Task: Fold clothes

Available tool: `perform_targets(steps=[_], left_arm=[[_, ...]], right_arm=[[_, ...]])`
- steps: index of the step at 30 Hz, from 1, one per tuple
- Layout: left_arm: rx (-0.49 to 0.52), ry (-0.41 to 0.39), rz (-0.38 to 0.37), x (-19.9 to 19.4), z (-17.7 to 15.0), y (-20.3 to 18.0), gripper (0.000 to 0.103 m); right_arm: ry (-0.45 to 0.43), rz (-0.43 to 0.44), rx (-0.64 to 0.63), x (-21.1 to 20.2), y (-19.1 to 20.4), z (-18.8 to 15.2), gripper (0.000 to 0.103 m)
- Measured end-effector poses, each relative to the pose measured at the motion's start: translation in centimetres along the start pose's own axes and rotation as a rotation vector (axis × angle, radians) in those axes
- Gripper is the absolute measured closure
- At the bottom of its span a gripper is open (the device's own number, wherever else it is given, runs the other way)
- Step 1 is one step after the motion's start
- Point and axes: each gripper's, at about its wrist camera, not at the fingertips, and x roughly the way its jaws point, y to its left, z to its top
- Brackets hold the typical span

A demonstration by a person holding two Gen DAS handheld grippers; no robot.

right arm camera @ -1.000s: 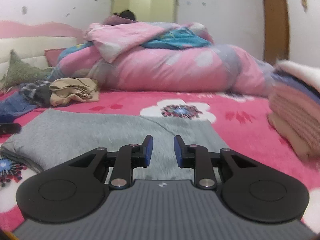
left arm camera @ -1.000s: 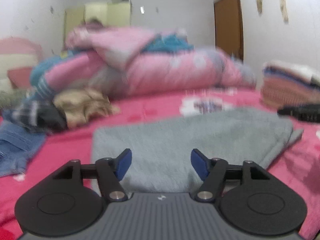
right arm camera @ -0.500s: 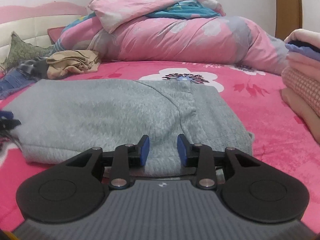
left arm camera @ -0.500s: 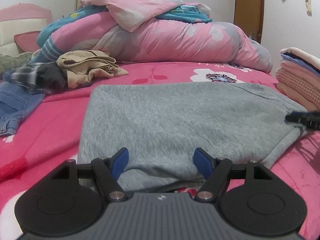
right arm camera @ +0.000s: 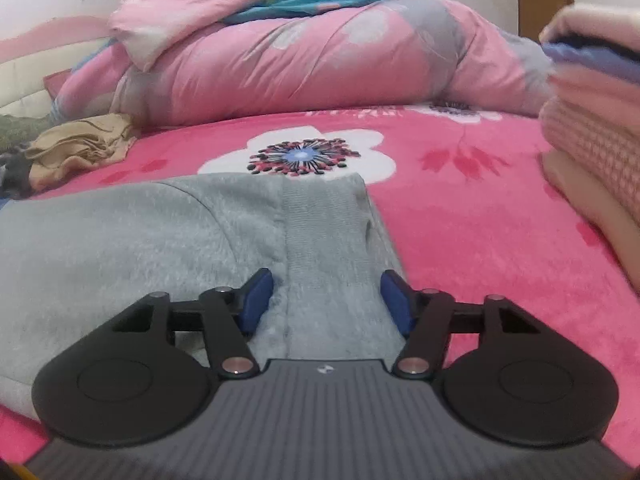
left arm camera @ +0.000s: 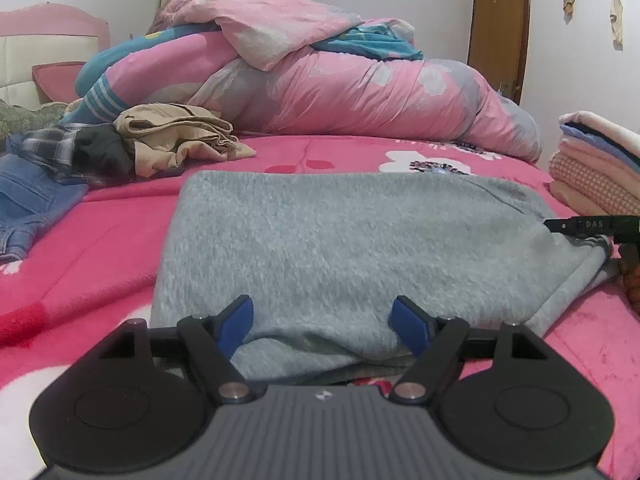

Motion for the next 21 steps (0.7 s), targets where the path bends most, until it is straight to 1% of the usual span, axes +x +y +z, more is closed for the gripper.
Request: perform_targets(steps=[1,3,5,6,7,8,10,13,15,17,18,21], left_arm=[[-0.001,-0.003,-0.003,-0.1,0.0,0.0,0.025],[-0.008,-0.018,-0.01,-0.2,-0.2,0.2,0.025],[-0.018,-0.036,-0.017,-0.4,-0.5,0.3,0.025],[-0.022,-0.047,-0.02,-0.4,-0.6,0.3,0.025],[-0.026,-0.059,-0.022,-0.4,-0.8,0.4,0.024],[-0.03,-0.071,-0.026,-0.5,-0.9,0.4,0.024],[-0.038,-0.091,-0.037,-0.7,-1.1,0.6,0.024],[-0.071,-0.112,-0.072,-1.0,-1.3,1.2,0.021],[-0.083,-0.122,-0.096,-1.1,-1.5,1.5,0.019],[-0.082,-0.134,-0.113,-1.2,-1.7,1.6,0.017],[-0.079,-0.14,-0.12,-1.3,-1.8,1.7,0.016],[-0.073,-0.153,-0.135,-1.5,-2.0,1.7,0.015]], right_arm=[[0.006,0.002,0.017,-0.1,-0.2,0.3,0.043],[-0.017,-0.025,0.007,-0.9,0.5,1.2,0.044],[-0.102,-0.072,-0.053,-2.7,2.6,2.7,0.045],[-0.14,-0.078,-0.08,-3.3,3.7,3.6,0.045],[-0.171,-0.057,-0.108,-3.8,5.0,4.6,0.046],[-0.198,-0.014,-0.142,-4.5,6.6,5.6,0.046],[-0.214,0.121,-0.237,-5.2,10.8,7.3,0.046],[-0.158,0.311,-0.348,-3.8,17.1,8.0,0.046],[-0.089,0.423,-0.383,-1.7,21.2,7.7,0.047],[-0.023,0.488,-0.389,0.6,24.5,6.8,0.047],[0.025,0.497,-0.378,2.1,26.0,6.1,0.048],[0.193,0.383,-0.381,7.7,27.9,3.7,0.059]])
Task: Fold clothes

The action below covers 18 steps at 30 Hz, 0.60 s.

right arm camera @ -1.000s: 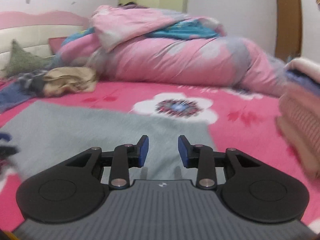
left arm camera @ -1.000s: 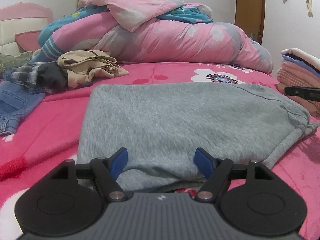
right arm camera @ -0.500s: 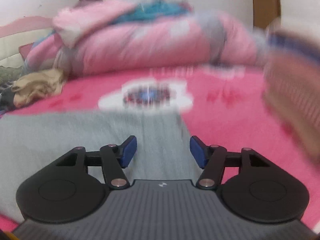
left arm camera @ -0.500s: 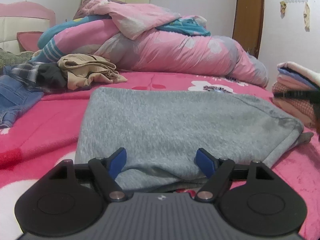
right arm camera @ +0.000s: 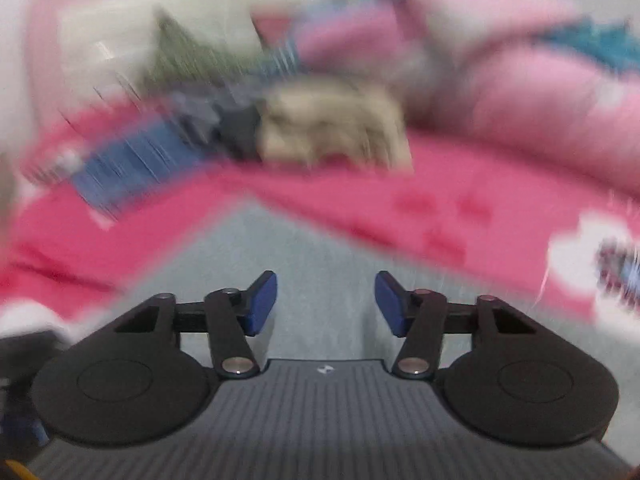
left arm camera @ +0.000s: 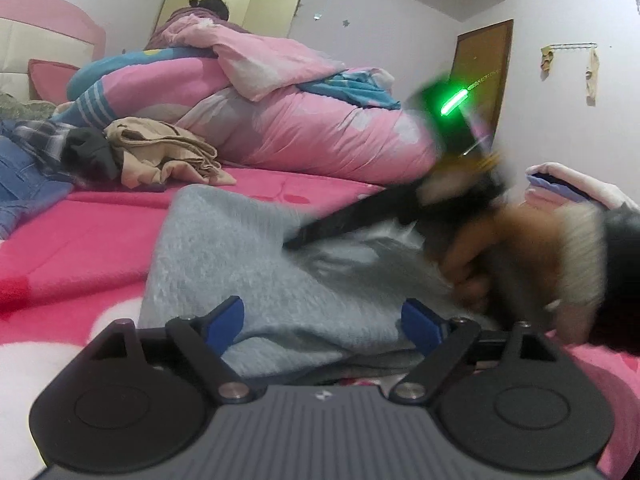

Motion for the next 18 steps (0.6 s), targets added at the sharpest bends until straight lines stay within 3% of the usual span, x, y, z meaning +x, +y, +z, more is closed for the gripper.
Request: perform_targets(steps=[3,5,9,12,15,18], left_arm=[[-0.003,-0.012,-0.014,-0.1,-0.1,0.1,0.013],[-0.004,-0.014,-0.016,-0.1,-0.1,0.1,0.011],[-0.003,-0.015,-0.014,-0.1,-0.1,-0.1,0.011],[-0.006,-0.015,-0.014,-0.1,0.0,-0.1,0.011],[-0.008,-0.018,-0.01,-0.1,0.0,-0.1,0.011],[-0.009,-0.021,-0.013,-0.2,0.0,-0.1,0.011]], right_arm=[[0.008,0.012,0.073,0.5,-1.0,0.9,0.063],[0.02,-0.04,0.023,0.0,-0.3,1.9,0.063],[-0.041,0.068,0.004,-1.1,0.9,4.2,0.063],[-0.027,0.144,0.007,1.0,2.2,5.4,0.064],[0.048,0.122,-0.016,5.2,3.3,5.2,0.061],[0.027,0.143,0.021,5.9,2.6,5.2,0.058]])
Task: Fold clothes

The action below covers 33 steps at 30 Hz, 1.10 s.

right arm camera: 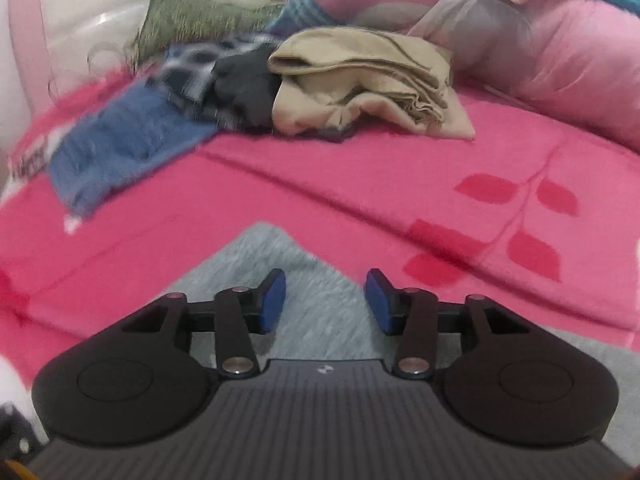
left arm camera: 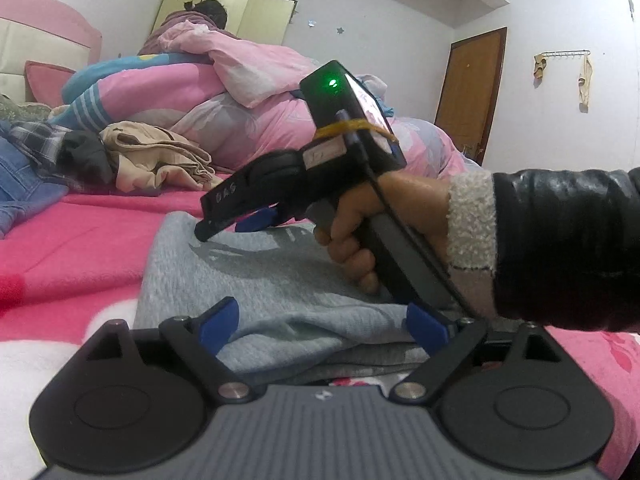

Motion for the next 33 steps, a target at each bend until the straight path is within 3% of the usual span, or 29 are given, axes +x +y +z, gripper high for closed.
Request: perform_targets(steps=[4,9,24,28,30,33], left_arm=[[-0.007,-0.002,-0.003,-0.1,0.0,0.1,0.011],[-0.015,-0.003,-0.006,-0.1,0.1,0.2,0.011],[-0.01,-0.006,0.002,-0.1,-0.1,0.2,0.011],[-0.008,-0.009,0.003,-0.1,-0.2,0.2,0.011],[-0.004,-0.01,0.007,-0.1,-0.2,0.1,0.011],[0.002,-0.011,0.015,-0.1,-0.3,0.0,0.011]], right_arm=[[-0.017,-0.032,-0.031,-1.5,0.1,0.2,0.059],[-0.121,-0.106,0.041,-6.1,-1.9,-0.2,0.059],[-0.209,-0.395,0.241,-16.7,-5.9,-9.4,0.064],[-0.167,-0.454,0.252,-16.8,-6.5,-12.1,0.065],[-0.138,-0.489,0.176,-15.5,-6.2,-14.1,0.065],[-0.173,-0.521,0.126,-15.1,-5.5,-15.0,0.065]])
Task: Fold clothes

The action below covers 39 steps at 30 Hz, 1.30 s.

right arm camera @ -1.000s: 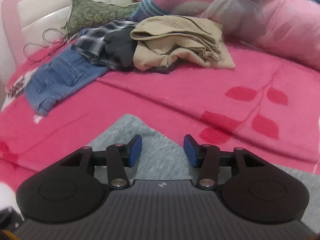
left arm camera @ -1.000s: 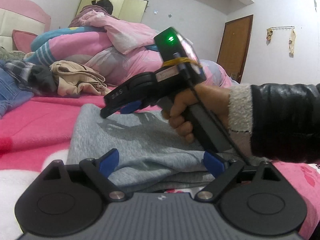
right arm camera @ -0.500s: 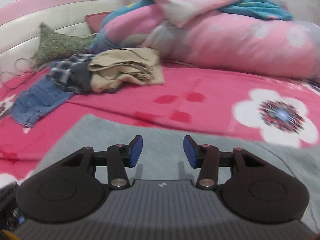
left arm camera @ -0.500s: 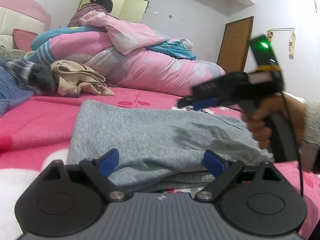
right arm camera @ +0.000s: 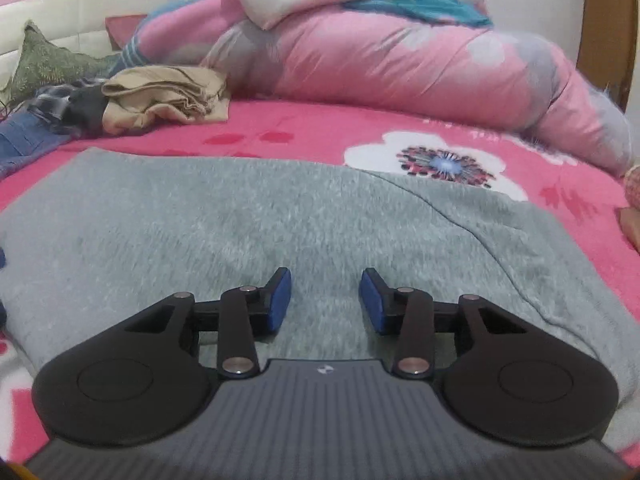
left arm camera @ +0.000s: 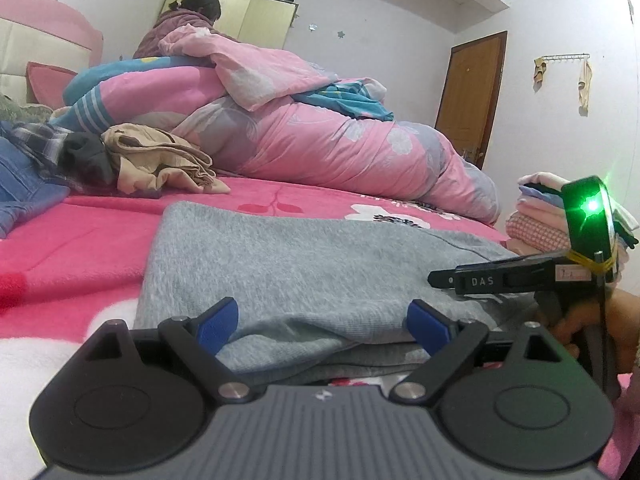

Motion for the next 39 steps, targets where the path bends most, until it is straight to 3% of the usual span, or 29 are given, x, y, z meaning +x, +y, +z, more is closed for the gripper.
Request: perform_targets(steps=[5,9,12,17,20,23,24,27,31,36,39], left_arm=[[0.008,0.011,0.02,0.0,0.1,-0.3,0.011],[-0.064,-0.033,0.119,-1.1,1.0,-0.4,0.011],[-0.083,-0.07,0.15,-2.1,2.0,-0.9,0.01],[0.042,-0.097,0.172,-1.2,4.7,-3.5,0.008],[0.058,-0.009,0.153,1.6,6.0,-4.2,0.004],[0.03,0.258,0.216,6.9,4.7,-3.4,0.004],[0.039,0.314,0.252,7.8,4.0,-3.4,0.004],[0.087,0.293,0.288,7.8,3.6,-4.5,0.002],[0.065,0.307,0.281,8.0,3.7,-4.2,0.0],[0.066,0.289,0.288,7.9,3.4,-4.3,0.0],[0.066,0.287,0.288,8.1,3.4,-4.4,0.0]], right_arm=[[-0.016,0.005,0.006,0.2,-0.2,-0.2,0.063],[-0.027,0.021,0.027,-0.2,-0.4,-0.3,0.058],[-0.034,0.032,0.046,-0.4,-0.7,-0.5,0.051],[-0.042,0.065,0.072,-0.4,-1.2,-0.7,0.042],[-0.046,0.074,0.079,-0.4,-1.3,-0.8,0.041],[-0.052,0.09,0.099,-0.4,-1.6,-1.0,0.04],[-0.053,0.096,0.105,-0.4,-1.7,-1.0,0.038],[-0.053,0.108,0.107,-0.4,-1.8,-1.0,0.034],[-0.038,0.139,0.094,-0.2,-1.6,-0.8,0.014],[-0.031,0.18,0.092,-0.2,-1.5,-0.8,0.001],[-0.03,0.183,0.09,-0.3,-1.4,-0.8,0.001]])
